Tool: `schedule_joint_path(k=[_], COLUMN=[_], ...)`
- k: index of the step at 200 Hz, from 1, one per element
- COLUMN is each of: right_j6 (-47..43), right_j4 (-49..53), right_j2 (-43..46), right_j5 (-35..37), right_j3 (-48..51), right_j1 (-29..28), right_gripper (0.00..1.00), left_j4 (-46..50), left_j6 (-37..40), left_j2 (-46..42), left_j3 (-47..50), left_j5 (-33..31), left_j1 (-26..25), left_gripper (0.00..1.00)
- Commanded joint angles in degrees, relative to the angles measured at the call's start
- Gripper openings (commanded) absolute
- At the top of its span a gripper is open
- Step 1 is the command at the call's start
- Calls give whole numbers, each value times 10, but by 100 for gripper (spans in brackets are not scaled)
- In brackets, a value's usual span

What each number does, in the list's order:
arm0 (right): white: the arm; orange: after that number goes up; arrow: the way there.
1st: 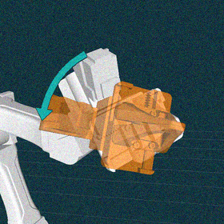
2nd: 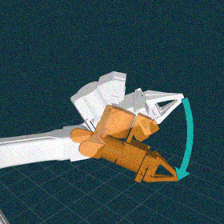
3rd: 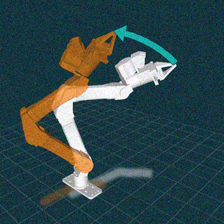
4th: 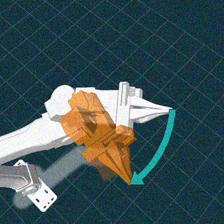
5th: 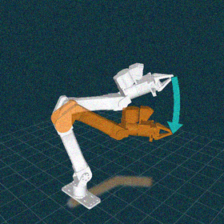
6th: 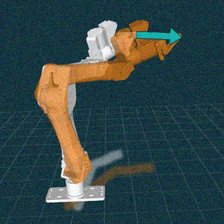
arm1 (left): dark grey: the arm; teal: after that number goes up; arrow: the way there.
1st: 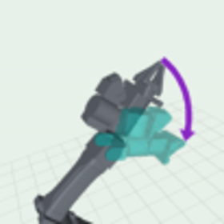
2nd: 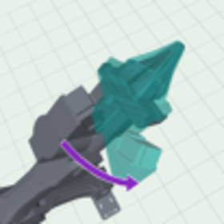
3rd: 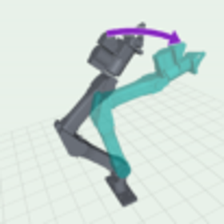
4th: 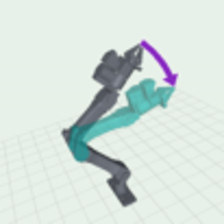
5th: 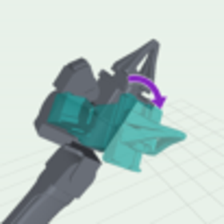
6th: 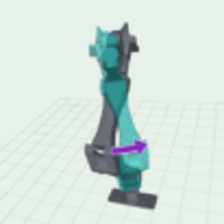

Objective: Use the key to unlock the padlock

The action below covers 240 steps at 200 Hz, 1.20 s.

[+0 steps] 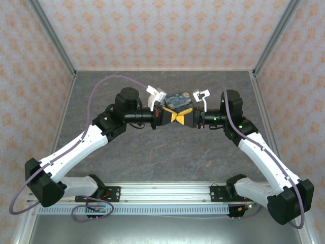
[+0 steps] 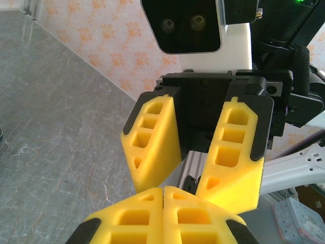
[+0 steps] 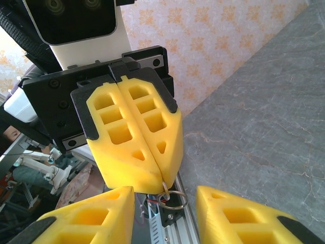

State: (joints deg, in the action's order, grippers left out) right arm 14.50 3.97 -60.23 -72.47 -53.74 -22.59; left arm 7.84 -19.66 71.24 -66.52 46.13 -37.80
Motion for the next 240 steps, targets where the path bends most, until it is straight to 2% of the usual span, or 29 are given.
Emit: schedule_joint_path(k=[1, 76, 129, 167, 208, 240], right_j6=[-4, -4, -6, -25, -42, -46], right_j4=[-32, -37, -32, -5, 19, 30], right_j2=[-3, -10, -16, -15, -10, -9], right_j5=[-16, -14, -13, 0, 21, 38], right_j3=[-2, 3, 2, -3, -3, -2], right_j1=[-6, -12, -12, -12, -13, -12], right_gripper=[36, 35, 18, 0, 0, 0], left_j4=[-33, -42, -51, -54, -51, -54], left_j6=[-10, -18, -24, -26, -24, -30], left_j2=[1, 8, 9, 8, 5, -4], left_j3=[-14, -14, -12, -13, -13, -9], left_j5=[15, 16, 22, 25, 18, 1], left_j1=[5, 4, 4, 4, 5, 12], left_gripper=[0, 0, 0, 0, 0, 14])
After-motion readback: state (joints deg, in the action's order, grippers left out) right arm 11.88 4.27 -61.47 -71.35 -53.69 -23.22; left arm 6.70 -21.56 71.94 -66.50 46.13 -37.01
